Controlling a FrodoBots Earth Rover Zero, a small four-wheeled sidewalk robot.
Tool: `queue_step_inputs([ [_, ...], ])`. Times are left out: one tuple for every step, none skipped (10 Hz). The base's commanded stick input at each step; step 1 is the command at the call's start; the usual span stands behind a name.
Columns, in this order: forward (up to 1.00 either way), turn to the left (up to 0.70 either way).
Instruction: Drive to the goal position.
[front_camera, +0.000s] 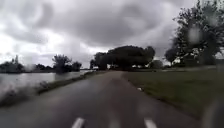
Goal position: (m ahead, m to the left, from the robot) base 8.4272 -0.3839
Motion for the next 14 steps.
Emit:
queue_step_inputs([
  [1.00,0.00],
  [1.00,0.00],
  [1.00,0.00],
  [1.00,0.00],
  [1.00,0.00],
  [1.00,0.00],
  [1.00,0.00],
  [1.00,0.00],
  [1.00,0.00],
  [1.00,0.00],
  [1.00,0.00],
  [1.00,0.00],
  [1.00,0.00],
  [1.00,0.00],
])
